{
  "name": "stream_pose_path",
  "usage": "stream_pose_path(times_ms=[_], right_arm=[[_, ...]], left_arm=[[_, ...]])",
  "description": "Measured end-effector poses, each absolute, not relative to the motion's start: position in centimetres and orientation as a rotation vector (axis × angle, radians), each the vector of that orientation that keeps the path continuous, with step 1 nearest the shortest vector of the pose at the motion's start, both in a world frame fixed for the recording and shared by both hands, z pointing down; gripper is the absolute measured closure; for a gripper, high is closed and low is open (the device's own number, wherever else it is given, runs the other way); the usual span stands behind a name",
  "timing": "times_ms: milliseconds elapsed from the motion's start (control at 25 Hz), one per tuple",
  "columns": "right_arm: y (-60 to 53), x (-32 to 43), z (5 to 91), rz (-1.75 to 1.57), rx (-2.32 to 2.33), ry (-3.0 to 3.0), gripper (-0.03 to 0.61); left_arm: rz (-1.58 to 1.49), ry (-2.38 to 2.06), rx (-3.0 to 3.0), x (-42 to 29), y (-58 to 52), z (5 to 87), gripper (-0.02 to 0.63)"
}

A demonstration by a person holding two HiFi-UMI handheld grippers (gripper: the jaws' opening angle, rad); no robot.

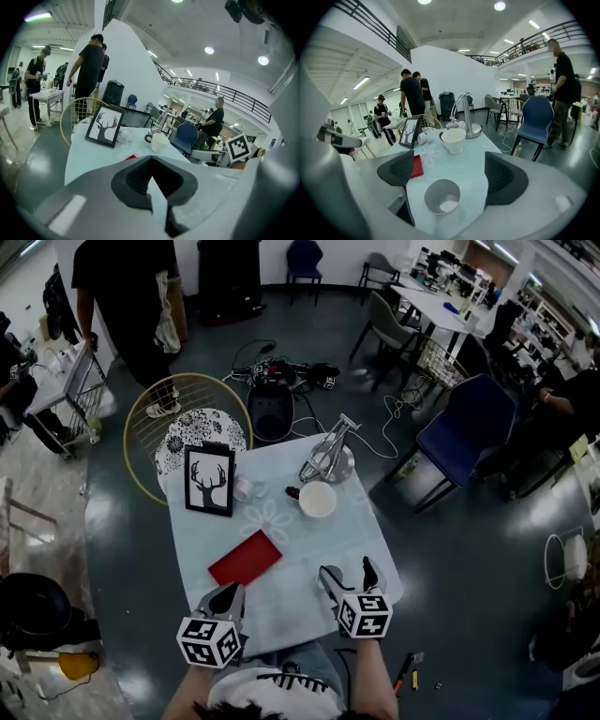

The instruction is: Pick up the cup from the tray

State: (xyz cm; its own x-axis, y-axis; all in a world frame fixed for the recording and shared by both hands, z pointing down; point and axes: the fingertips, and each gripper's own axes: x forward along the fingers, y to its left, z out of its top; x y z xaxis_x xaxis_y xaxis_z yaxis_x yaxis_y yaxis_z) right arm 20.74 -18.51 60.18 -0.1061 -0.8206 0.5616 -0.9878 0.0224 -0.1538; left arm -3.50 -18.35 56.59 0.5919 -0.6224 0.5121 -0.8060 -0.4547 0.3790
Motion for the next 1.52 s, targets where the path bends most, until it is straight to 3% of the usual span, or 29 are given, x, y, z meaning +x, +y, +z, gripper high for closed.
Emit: stream_pose_path(times_ms=[80,280,480,800,1520], right_arm=[[-18.3,20.6,59.2,0.703,1.841,-1.985,0.108],[-17.7,20.0,57.4,0.631,1.861,-1.982,0.239],[-16.6,19.5,56.3,0.586,1.943,-1.956,0.304],[-14.3,18.8,54.9,0.535,2.033,-1.899,0.557],[-11.9,17.4,55.2,0.560,2.081,-1.854,0.557]], left_arm=[[0.375,-1.142,2.236,-3.8,-18.4,55.9,0.614],[0.322,-1.136,2.273,-4.0,-17.9,54.7,0.614],[0.332,-1.093,2.324,-4.5,-16.4,54.5,0.614],[0.273,-1.084,2.372,-4.9,-15.6,52.5,0.614],[0.345,-1.022,2.480,-4.8,-13.3,52.6,0.614]])
